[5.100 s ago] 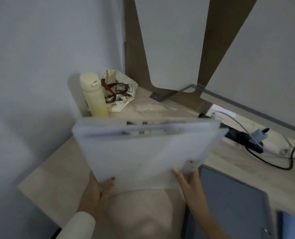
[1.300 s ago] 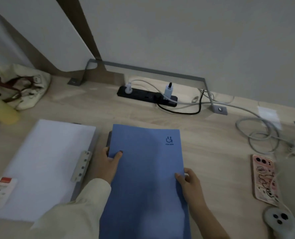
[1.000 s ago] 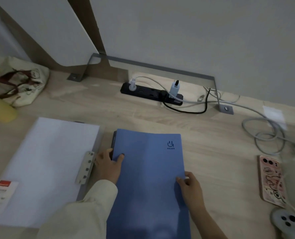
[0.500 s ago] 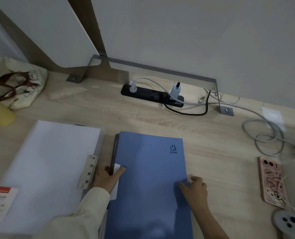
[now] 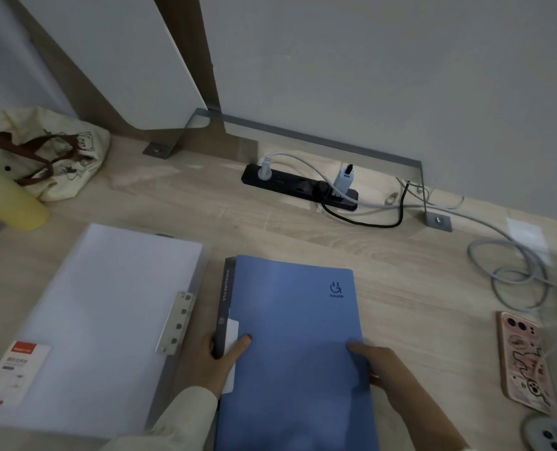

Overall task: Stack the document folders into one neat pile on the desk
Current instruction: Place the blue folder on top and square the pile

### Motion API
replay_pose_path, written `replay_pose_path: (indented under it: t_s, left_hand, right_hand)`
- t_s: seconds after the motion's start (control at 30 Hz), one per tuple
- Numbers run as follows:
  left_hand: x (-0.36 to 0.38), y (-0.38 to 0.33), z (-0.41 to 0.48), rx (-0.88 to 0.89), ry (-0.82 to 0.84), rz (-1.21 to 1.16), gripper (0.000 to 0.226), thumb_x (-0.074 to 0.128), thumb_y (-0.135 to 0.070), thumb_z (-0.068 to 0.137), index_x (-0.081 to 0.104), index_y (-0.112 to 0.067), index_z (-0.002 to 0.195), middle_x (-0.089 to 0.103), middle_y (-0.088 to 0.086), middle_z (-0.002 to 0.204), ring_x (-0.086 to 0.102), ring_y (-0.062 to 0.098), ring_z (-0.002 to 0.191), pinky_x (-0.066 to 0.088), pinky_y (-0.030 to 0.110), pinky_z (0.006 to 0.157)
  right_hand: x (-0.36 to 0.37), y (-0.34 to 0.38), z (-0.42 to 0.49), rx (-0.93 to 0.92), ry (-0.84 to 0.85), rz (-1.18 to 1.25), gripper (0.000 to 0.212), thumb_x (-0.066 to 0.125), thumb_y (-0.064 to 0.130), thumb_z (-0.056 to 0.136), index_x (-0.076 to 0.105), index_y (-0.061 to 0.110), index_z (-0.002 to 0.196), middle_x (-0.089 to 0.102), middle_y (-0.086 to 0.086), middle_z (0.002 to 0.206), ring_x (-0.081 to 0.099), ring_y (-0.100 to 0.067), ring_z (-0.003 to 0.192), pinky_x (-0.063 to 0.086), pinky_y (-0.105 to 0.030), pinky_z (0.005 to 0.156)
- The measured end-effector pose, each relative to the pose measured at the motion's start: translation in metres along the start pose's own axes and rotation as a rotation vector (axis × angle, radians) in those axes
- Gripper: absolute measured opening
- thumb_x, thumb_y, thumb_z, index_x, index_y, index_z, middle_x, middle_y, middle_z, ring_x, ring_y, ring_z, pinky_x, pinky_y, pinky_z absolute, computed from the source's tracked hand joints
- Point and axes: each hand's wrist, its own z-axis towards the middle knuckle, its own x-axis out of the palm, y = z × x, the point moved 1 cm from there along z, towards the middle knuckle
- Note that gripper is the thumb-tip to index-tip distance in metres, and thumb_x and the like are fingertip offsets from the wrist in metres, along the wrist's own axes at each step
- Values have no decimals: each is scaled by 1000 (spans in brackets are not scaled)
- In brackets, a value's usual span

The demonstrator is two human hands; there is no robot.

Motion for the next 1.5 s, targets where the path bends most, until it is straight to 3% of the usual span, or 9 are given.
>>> replay_pose_path:
  t_s: [0.2,0.37,0.5,0.67,0.9,1.07,1.23,1.33,1.5]
  left_hand:
    - [-8,-23,-8,98,46,-171,67,78,-38,49,57,-17,110,64,4,106,61,22,98,50,38,88]
    - [-43,-46,-8,193,40,-164,35,76,-24,71,58,-21,101,63,-2,96,61,15,85,47,19,62]
    - [-97,-62,0,216,-33,-136,33,74,-33,60,57,-22,85,64,3,90,62,19,77,48,28,62]
    - [-184,-63,21,204,-105,-52,35,75,-35,65,55,-23,90,62,-1,94,60,19,83,48,29,67]
    - [-267,-49,58,127,-131,24,53,74,-39,68,52,-17,111,63,2,107,62,17,88,47,27,66]
    - [-277,-37,79,81,-121,26,53,71,-41,71,54,-16,114,63,3,110,62,21,95,50,36,82]
    - [-282,-33,91,58,-165,101,80,73,-67,45,56,-23,110,57,5,120,60,23,102,50,44,93]
    - [-279,-39,87,43,-139,33,84,73,-59,40,44,-28,113,48,2,121,54,22,109,46,43,98]
    - [-278,-41,85,-42,-29,88,50,67,-47,72,55,-13,107,63,5,110,59,25,104,43,35,96]
  right_hand:
    - [-1,1,-9,27,106,85,49,63,25,83,53,0,124,58,-11,115,57,-29,100,46,-35,80]
    - [17,14,-24,-68,204,135,44,62,35,82,61,5,114,66,-8,115,63,-26,102,48,-36,86]
    - [65,31,-37,-148,254,185,46,68,32,78,59,3,113,69,-9,113,67,-28,101,53,-43,90]
    - [148,45,-56,-187,321,112,24,66,28,81,57,8,90,68,-10,108,67,-22,91,54,-29,69]
    - [245,49,-55,-139,359,85,50,67,27,81,51,-1,118,64,-13,117,65,-26,101,54,-28,65]
    - [263,54,-52,-158,357,62,19,64,23,84,60,10,97,69,-6,97,68,-21,84,55,-25,63]
    - [262,65,-50,-259,216,-339,45,56,43,86,51,6,111,65,-10,106,66,-25,87,54,-31,65]
    - [259,69,-46,-339,114,-721,47,42,60,84,53,14,80,63,-3,66,62,-19,55,56,-35,69]
    - [255,67,-42,-380,43,-796,44,37,56,89,52,16,77,58,-1,78,59,-21,79,49,-35,80]
